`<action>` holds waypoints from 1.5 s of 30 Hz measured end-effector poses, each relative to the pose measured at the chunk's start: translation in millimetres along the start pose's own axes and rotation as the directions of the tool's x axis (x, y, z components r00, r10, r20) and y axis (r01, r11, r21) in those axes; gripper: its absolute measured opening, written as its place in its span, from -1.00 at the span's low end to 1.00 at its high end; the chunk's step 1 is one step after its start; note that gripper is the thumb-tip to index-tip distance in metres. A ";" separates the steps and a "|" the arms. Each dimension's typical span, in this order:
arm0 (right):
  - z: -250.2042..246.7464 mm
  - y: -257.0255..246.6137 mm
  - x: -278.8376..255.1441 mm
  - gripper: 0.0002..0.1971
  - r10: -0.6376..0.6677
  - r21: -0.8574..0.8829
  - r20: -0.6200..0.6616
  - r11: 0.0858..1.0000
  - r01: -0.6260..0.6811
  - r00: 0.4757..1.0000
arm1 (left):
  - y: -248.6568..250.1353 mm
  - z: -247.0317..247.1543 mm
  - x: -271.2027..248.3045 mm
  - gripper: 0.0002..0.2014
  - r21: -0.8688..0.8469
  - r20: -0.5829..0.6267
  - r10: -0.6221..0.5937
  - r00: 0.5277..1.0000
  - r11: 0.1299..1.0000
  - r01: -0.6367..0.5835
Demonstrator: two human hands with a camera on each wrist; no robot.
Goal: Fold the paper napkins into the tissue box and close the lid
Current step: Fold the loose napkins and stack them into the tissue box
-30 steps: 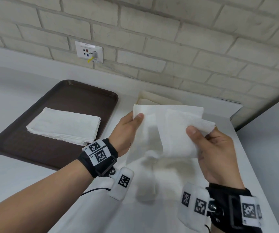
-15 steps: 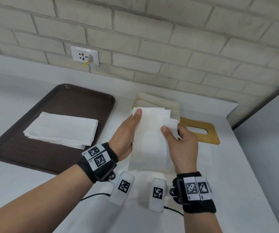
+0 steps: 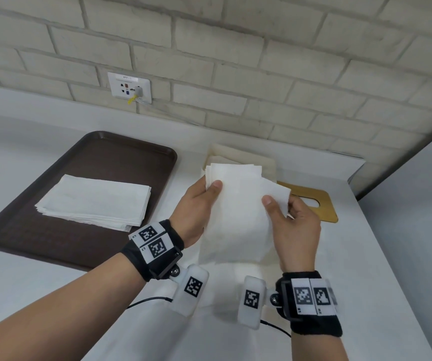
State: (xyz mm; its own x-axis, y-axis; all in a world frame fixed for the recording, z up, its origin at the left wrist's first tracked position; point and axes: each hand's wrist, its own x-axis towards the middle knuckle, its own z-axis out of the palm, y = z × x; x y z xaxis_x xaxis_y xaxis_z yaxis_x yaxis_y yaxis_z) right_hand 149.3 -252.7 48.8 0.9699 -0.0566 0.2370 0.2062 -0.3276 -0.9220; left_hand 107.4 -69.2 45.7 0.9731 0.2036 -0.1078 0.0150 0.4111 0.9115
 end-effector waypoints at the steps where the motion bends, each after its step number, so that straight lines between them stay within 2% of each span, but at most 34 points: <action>1: -7.9 -2.3 0.4 -0.69 -0.027 -0.018 -0.019 0.999 0.026 0.999 | 0.1 -1.5 0.8 -0.67 -0.003 -0.007 -0.002 1.000 1.000 0.002; 3: -23.7 -15.2 -1.4 -0.80 -0.070 0.005 -0.027 0.998 0.070 0.997 | 1.0 -4.5 1.9 -0.67 -0.005 -0.013 -0.007 1.000 1.000 0.007; 5: -34.0 -34.9 -6.8 -0.93 -0.053 0.162 0.034 0.986 0.047 0.998 | 2.4 -4.8 2.1 -0.67 -0.018 -0.005 -0.019 1.000 1.000 0.019; 8: -30.5 -48.5 -8.6 -0.90 -0.042 0.332 0.132 0.943 -0.005 0.990 | 5.2 -0.2 0.8 -0.70 -0.019 -0.003 -0.041 0.999 0.999 0.040; 12: -3.7 -38.5 0.8 -0.94 -0.048 0.213 0.148 0.977 0.015 0.988 | 11.0 10.4 -4.6 -0.70 -0.006 0.025 -0.037 0.999 0.999 0.037; 17: 17.8 -23.1 1.4 -0.81 -0.151 0.014 0.055 0.989 0.150 0.987 | 15.5 14.8 -10.9 -0.65 -0.032 0.062 -0.034 0.997 0.999 0.036; 19: 18.7 -19.4 -0.5 -0.78 -0.161 -0.020 0.032 0.987 0.162 0.986 | 15.5 15.6 -12.2 -0.66 -0.028 0.076 -0.044 0.996 0.999 0.046; 22: 17.6 -16.8 -4.4 -0.76 -0.158 -0.044 0.009 0.986 0.158 0.987 | 13.9 17.2 -15.4 -0.52 -0.024 0.154 -0.062 0.986 0.998 0.066; 24: 16.2 -16.9 -8.0 -0.79 -0.131 -0.040 -0.017 0.991 0.131 0.991 | 8.4 17.5 -15.6 -0.59 0.026 0.171 -0.021 0.985 1.000 0.017; 26: 14.2 -17.4 -11.8 -0.67 -0.061 -0.010 -0.040 0.998 0.060 0.997 | 0.9 15.4 -13.3 -0.70 0.080 0.141 0.035 0.989 0.996 -0.047; 27: 12.8 -17.3 -13.6 -0.55 -0.011 0.034 -0.014 0.999 0.012 1.000 | -1.3 14.6 -12.2 -0.71 0.098 0.130 0.052 0.990 0.993 -0.065; 29: 9.2 -16.0 -19.2 -0.35 0.060 0.182 0.130 0.980 -0.083 0.990 | -0.3 15.9 -12.0 -0.72 0.120 0.126 0.075 0.989 0.989 -0.090; 31: 5.1 -8.3 -28.1 -0.34 0.038 0.245 0.318 0.962 -0.120 0.947 | 4.6 18.4 -12.0 -0.74 0.132 0.122 0.105 0.987 0.984 -0.121; 33: 1.2 4.0 -37.3 -0.51 0.013 0.133 0.468 0.988 -0.084 0.884 | 11.2 18.5 -10.5 -0.77 0.146 0.093 0.143 0.985 0.977 -0.155; 36: -3.3 22.0 -50.6 -0.82 0.091 0.001 0.590 0.994 -0.113 0.802 | 21.0 14.6 -7.7 -0.75 0.172 0.060 0.189 0.980 0.965 -0.197; 38: -10.1 30.8 -57.0 -0.78 0.153 -0.064 0.663 0.987 -0.149 0.732 | 26.0 12.4 -7.4 -0.76 0.189 0.071 0.209 0.975 0.957 -0.219; 39: -16.2 36.3 -61.0 -0.73 0.186 -0.121 0.708 0.982 -0.142 0.681 | 25.0 10.2 -7.9 -0.77 0.210 0.086 0.214 0.973 0.951 -0.227; 40: -23.3 39.3 -63.0 -0.71 0.206 -0.180 0.743 0.978 -0.107 0.636 | 25.1 8.6 -8.5 -0.78 0.220 0.103 0.219 0.970 0.946 -0.237; 41: -30.0 43.5 -63.1 -0.73 0.221 -0.230 0.757 0.971 -0.066 0.615 | 23.9 6.8 -9.4 -0.78 0.221 0.115 0.221 0.968 0.945 -0.242; 42: -36.3 46.0 -61.6 -0.75 0.216 -0.258 0.743 0.966 -0.028 0.634 | 22.0 4.7 -10.3 -0.78 0.215 0.122 0.218 0.968 0.947 -0.240; 43: -41.2 44.8 -59.8 -0.74 0.193 -0.248 0.700 0.969 -0.019 0.688 | 18.9 2.5 -10.9 -0.79 0.216 0.127 0.208 0.970 0.948 -0.232; 45: -42.1 33.7 -55.5 -0.55 0.109 -0.029 0.561 0.993 -0.112 0.820 | 11.1 1.3 -13.2 -0.79 0.229 0.149 0.179 0.973 0.950 -0.210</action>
State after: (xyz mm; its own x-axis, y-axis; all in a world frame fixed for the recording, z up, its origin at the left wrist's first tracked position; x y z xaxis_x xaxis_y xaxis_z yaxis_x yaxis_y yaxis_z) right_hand 96.9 -300.4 17.5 0.8909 0.4474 -0.0778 0.0924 -0.3464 -0.9335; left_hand 95.0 -68.4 57.7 0.9833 0.1393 0.1172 -0.1372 0.1442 0.9800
